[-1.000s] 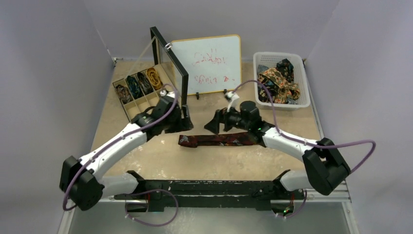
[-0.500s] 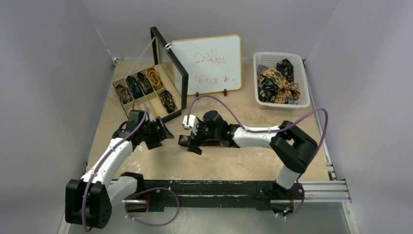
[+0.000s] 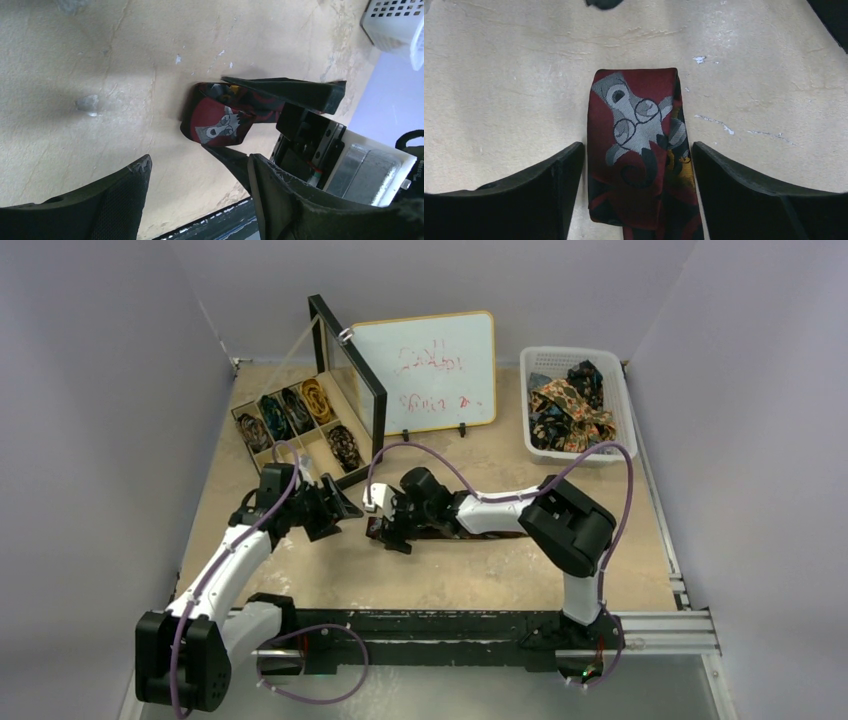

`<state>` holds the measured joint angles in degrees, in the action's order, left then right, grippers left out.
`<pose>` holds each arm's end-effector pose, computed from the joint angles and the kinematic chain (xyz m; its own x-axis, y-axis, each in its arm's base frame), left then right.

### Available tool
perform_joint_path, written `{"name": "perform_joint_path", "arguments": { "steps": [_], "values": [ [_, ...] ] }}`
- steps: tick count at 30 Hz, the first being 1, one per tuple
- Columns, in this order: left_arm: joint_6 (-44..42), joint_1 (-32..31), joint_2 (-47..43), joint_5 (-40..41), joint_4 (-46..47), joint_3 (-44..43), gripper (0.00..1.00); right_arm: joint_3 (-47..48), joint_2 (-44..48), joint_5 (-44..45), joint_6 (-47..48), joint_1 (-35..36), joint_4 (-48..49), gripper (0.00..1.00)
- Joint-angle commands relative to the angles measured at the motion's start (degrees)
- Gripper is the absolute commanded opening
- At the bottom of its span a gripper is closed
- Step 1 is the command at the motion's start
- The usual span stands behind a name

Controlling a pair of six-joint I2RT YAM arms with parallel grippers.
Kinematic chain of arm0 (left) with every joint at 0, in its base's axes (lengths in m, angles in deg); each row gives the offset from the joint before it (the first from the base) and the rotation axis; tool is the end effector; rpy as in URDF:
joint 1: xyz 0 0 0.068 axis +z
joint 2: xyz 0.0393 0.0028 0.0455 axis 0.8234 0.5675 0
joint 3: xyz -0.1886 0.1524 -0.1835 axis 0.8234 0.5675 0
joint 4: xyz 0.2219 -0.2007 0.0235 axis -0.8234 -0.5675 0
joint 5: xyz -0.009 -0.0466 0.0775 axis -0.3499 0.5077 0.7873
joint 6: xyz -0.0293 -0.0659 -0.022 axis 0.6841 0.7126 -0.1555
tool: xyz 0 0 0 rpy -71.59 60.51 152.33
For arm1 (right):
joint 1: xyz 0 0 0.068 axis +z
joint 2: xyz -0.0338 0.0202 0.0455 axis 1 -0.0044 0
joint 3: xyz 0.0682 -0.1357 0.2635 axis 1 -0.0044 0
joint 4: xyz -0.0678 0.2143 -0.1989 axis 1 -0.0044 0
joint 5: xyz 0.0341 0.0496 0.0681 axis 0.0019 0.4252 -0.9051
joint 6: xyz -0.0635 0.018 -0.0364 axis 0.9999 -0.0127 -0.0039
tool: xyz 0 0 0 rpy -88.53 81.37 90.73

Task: Roll the ties
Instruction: Roll the tie at the center of the board.

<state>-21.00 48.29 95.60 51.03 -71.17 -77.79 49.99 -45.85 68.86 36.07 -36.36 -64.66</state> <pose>0.2226 -0.0542 0.1937 -0.8101 -0.5406 -0.2267 -0.2733 0.6904 -0.6698 0.2513 0.3757 0.1340 -0.0167 -0.5474 -0.8367 -0.9849 0.1535 -0.0807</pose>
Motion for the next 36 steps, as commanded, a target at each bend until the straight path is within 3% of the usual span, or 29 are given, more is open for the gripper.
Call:
{"name": "perform_joint_path", "arguments": {
  "steps": [1,5,10,18,22,27,30,31,33,36],
  "values": [
    [0.7,0.4,-0.4,-2.3,2.9,1.4,0.68,2.5,-1.8,-1.3,3.7,-0.4,-3.7,0.74],
    [1.4,0.4,-1.1,-3.0,4.2,3.3,0.68,4.4,-4.8,-1.7,5.3,-0.2,-7.3,0.50],
    [1.8,0.4,-1.7,-3.2,4.5,4.9,0.67,4.4,-3.9,-6.6,5.1,0.0,-9.5,0.42],
    [3.9,0.4,-3.6,-4.5,5.7,8.4,0.66,1.8,-1.0,-8.7,6.6,1.2,-10.2,0.51],
    [4.1,0.4,-4.2,-5.3,6.1,9.7,0.66,3.9,-0.9,-5.8,7.5,1.5,-12.9,0.67],
    [3.8,0.4,-4.7,-5.4,6.4,10.3,0.66,2.5,5.3,1.6,5.0,1.5,-10.4,0.77],
    [3.4,0.4,-4.5,-5.3,7.0,10.2,0.66,0.1,11.1,5.0,-0.2,1.3,-6.6,0.82],
    [3.3,0.4,-4.3,-5.3,7.4,10.3,0.66,-1.5,14.0,6.0,-3.0,1.3,-3.8,0.89],
    [3.1,0.4,-4.0,-5.5,8.5,10.6,0.66,-5.1,17.7,10.7,-12.8,1.0,1.9,0.99],
    [2.5,0.4,-3.1,-5.5,10.3,11.0,0.66,-9.2,20.3,15.3,-32.8,-0.3,5.4,0.99]
  ]
}}
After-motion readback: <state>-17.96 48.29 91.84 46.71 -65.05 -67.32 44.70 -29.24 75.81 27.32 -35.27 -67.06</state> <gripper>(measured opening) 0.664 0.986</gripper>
